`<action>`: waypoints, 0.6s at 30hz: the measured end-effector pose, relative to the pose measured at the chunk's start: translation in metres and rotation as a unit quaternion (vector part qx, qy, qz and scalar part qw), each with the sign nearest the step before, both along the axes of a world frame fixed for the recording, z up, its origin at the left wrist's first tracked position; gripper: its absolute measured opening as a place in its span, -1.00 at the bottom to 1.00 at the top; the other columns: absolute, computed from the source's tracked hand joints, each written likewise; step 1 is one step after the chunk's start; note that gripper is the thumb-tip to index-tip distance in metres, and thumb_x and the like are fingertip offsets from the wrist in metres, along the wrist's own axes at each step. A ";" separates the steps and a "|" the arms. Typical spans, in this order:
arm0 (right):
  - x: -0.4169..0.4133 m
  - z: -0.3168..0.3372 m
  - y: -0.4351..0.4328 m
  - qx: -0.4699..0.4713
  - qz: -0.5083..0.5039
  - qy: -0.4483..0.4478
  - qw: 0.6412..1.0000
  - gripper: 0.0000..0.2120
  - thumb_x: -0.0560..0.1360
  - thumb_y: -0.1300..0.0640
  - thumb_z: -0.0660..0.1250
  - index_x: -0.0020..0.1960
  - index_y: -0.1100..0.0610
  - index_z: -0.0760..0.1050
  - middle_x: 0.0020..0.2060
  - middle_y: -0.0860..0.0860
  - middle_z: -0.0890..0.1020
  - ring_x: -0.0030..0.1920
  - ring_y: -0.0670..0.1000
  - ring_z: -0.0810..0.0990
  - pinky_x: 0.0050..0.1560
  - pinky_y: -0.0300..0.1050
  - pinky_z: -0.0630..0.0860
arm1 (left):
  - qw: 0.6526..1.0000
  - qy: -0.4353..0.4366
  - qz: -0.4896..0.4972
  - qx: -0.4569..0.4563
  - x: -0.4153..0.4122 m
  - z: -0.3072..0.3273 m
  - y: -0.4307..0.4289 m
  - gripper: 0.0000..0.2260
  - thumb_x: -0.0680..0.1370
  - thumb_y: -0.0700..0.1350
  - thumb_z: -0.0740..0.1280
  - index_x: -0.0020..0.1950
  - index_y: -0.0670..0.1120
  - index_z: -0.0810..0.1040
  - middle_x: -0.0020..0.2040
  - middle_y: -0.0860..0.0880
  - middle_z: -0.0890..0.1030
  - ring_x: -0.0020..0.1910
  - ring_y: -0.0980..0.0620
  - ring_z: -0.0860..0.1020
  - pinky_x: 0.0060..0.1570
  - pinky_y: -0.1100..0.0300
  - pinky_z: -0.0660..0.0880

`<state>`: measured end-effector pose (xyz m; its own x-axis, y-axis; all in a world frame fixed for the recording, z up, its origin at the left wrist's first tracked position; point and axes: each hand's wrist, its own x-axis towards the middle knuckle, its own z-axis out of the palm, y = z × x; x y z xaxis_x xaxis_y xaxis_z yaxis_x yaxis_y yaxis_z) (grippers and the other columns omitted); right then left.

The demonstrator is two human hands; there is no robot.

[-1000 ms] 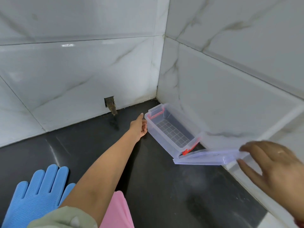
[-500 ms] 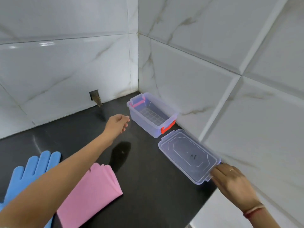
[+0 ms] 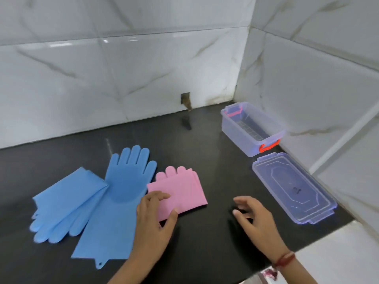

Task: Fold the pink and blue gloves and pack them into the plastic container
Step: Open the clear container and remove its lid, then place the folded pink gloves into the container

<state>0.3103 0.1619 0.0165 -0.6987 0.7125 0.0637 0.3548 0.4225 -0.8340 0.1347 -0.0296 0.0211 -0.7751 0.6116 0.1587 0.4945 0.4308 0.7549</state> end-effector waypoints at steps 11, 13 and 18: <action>-0.091 0.009 -0.027 -0.256 0.029 -0.095 0.962 -0.31 0.49 0.04 0.35 0.50 0.16 0.11 0.33 0.07 0.43 0.22 0.01 0.47 0.18 -0.11 0.44 | 0.960 -0.264 0.086 0.032 -0.008 -0.007 -0.010 -0.37 0.48 -0.01 0.41 0.47 0.07 0.18 0.24 0.18 0.36 0.20 0.19 0.38 0.20 0.19 0.37; -0.093 0.013 -0.024 -0.323 0.007 -0.087 0.942 -0.35 0.49 0.07 0.35 0.47 0.20 0.16 0.30 0.09 0.44 0.22 0.04 0.47 0.07 -0.10 0.46 | 0.937 -0.325 0.113 0.061 -0.015 -0.004 -0.008 -0.40 0.46 -0.04 0.44 0.43 0.01 0.26 0.23 0.12 0.43 0.15 0.12 0.45 0.14 0.18 0.44; -0.082 0.025 -0.019 -0.482 0.031 -0.107 0.869 -0.78 0.40 0.02 0.42 -0.04 0.12 0.56 -0.22 -0.01 0.59 -0.16 -0.03 0.51 -0.19 -0.10 0.49 | 0.809 -0.555 0.131 0.143 -0.038 0.010 -0.006 -0.55 0.39 -0.08 0.49 0.20 -0.25 0.51 0.03 -0.16 0.67 0.01 -0.10 0.62 -0.01 0.03 0.58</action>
